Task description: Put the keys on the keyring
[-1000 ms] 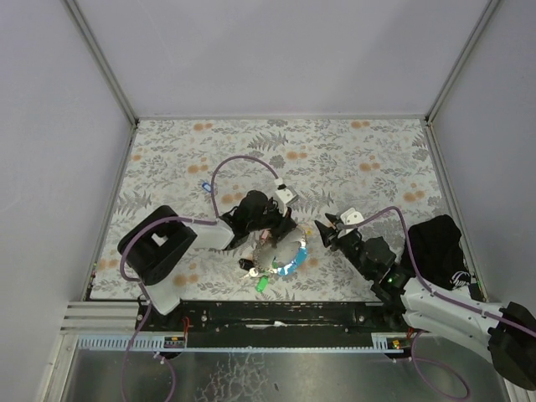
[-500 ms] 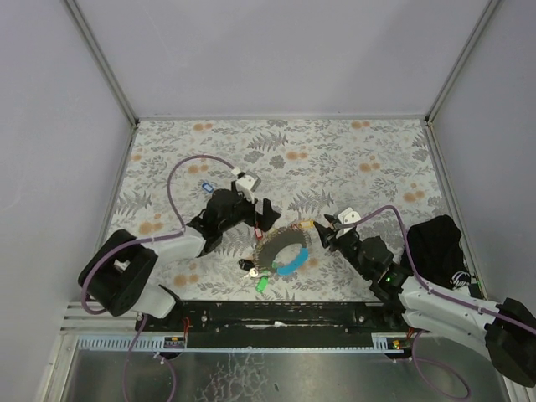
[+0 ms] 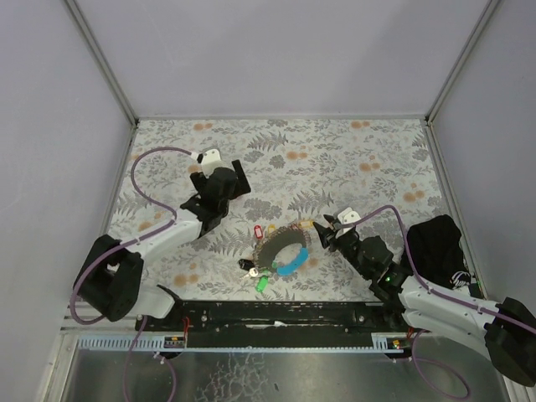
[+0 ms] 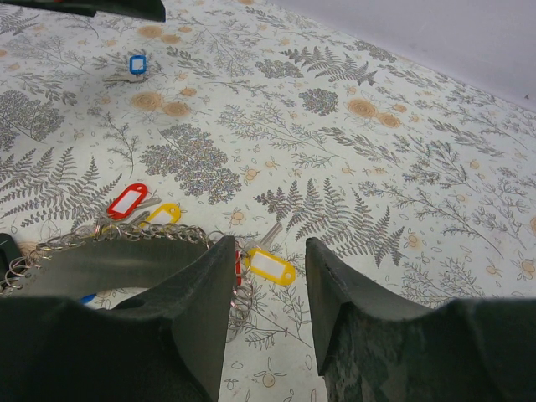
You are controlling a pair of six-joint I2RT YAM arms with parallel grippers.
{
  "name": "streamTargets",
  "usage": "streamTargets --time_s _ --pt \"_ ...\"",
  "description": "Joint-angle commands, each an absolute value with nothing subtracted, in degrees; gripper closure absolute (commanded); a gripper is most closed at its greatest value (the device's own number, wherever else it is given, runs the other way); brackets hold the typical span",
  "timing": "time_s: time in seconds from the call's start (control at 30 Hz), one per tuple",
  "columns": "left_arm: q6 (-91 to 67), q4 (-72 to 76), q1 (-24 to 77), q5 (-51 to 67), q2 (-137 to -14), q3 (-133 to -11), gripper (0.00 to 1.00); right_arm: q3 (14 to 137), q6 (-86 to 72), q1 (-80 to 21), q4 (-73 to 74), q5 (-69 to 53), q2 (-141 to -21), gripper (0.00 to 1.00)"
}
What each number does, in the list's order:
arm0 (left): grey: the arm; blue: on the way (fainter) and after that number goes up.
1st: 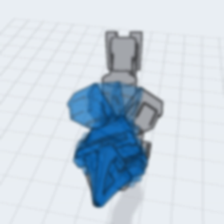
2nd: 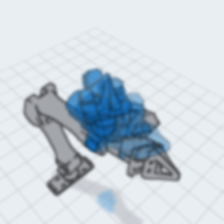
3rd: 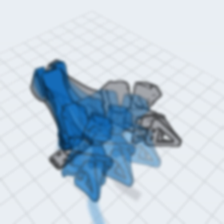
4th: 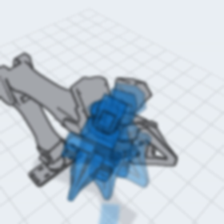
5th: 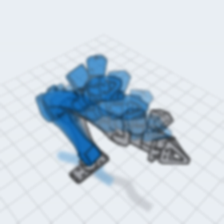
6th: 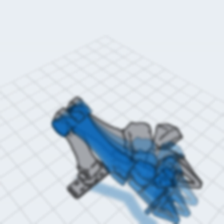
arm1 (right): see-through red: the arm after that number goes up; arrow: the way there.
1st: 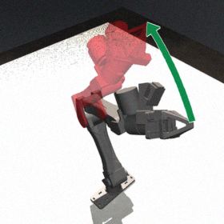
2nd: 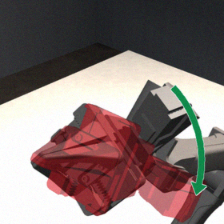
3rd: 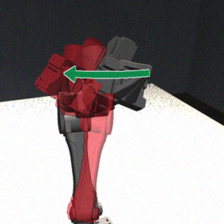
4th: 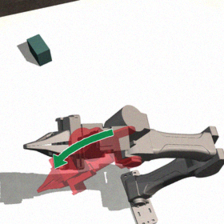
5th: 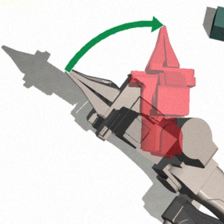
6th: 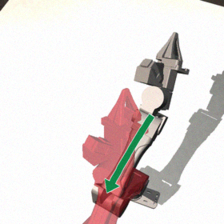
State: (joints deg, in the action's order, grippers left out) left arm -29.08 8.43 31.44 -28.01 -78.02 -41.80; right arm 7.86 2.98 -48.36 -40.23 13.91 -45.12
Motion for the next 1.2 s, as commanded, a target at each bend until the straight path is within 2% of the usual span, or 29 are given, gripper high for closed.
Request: streamTargets --time_s 0.0,0.3,0.37,0.5,0.57,0.87,1.07,1.17 --pt "-35.1 -9.9 31.0 -44.1 -82.7 -49.9 0.0 9.3 2.4 -48.5 -43.9 13.0 -45.4 0.54" --pt "-34.2 -10.8 22.9 -35.7 -95.1 -56.9 0.01 9.7 2.8 -48.5 -43.5 11.4 -45.8 0.54" --pt "-34.4 -11.3 20.9 -32.7 -97.9 -58.4 0.09 9.9 2.9 -48.5 -43.4 11.0 -46.0 0.54" --pt "-33.5 -11.0 17.3 -26.0 -102.9 -61.1 0.35 10.2 3.1 -48.5 -43.2 10.0 -46.5 0.55" --pt "-33.3 -10.6 16.5 -24.5 -104.8 -62.0 0.44 10.4 3.1 -48.5 -43.1 9.8 -46.7 0.55" --pt "-32.5 -10.4 13.9 -23.3 -110.5 -64.9 0.45 10.8 3.5 -48.5 -42.9 8.9 -47.9 0.55" --pt "-32.0 -12.5 13.8 -17.5 -111.1 -64.6 0.66 10.8 3.4 -48.5 -42.9 8.7 -47.7 0.55" --pt "-31.9 -11.7 14.1 -12.9 -109.0 -61.5 0.69 10.8 3.5 -48.5 -42.7 8.6 -47.3 0.55"
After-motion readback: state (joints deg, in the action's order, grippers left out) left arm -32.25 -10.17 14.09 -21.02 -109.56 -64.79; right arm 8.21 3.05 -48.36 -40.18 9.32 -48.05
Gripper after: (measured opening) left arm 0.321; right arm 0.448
